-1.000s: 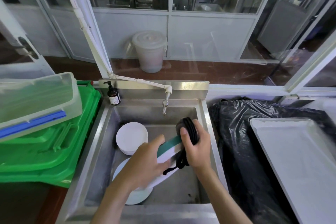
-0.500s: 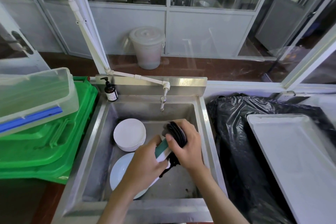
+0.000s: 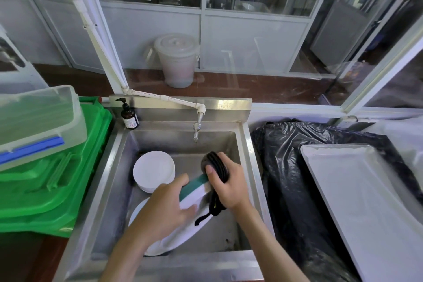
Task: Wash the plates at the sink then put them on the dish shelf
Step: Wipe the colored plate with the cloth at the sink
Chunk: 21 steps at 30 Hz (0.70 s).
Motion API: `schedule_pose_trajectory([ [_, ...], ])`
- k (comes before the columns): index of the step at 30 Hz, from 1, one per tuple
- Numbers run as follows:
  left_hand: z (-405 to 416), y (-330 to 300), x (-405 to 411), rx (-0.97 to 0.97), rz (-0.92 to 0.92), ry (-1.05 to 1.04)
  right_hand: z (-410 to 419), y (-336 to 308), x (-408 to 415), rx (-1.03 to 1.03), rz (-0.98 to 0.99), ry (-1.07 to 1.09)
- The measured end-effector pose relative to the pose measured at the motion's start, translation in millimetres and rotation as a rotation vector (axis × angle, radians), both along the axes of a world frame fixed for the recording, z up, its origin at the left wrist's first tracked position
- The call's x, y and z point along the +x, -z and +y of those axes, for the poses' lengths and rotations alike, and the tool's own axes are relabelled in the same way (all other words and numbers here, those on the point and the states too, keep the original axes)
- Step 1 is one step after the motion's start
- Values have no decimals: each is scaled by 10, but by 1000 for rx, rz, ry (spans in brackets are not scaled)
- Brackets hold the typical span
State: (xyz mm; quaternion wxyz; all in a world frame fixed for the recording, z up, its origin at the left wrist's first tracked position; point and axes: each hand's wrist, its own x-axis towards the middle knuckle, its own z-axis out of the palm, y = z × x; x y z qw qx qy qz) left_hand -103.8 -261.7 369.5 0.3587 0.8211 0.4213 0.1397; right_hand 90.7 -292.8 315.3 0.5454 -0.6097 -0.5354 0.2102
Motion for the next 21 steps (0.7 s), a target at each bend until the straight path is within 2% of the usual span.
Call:
schedule_pose_trajectory([
  [2, -61, 52, 14, 0, -32, -28, 9, -4, 2, 45, -15, -7],
  [4, -114, 74, 21, 22, -35, -52, 27, 47, 61, 57, 61, 21],
  [7, -103, 1, -13, -5, -123, -94, 57, 132, 185, -57, 376, 210],
  [9, -50, -32, -91, -55, -205, -95, 68, 129, 257, -104, 488, 280],
  [13, 47, -122, -77, -19, -187, 13, 70, -47, 249, 8, 376, 300],
  [18, 86, -144, 136, 23, 66, 77, 31, -116, 59, 106, 29, 76],
  [21, -25, -34, 115, 19, 45, 50, 27, -34, 103, 142, 11, 54],
])
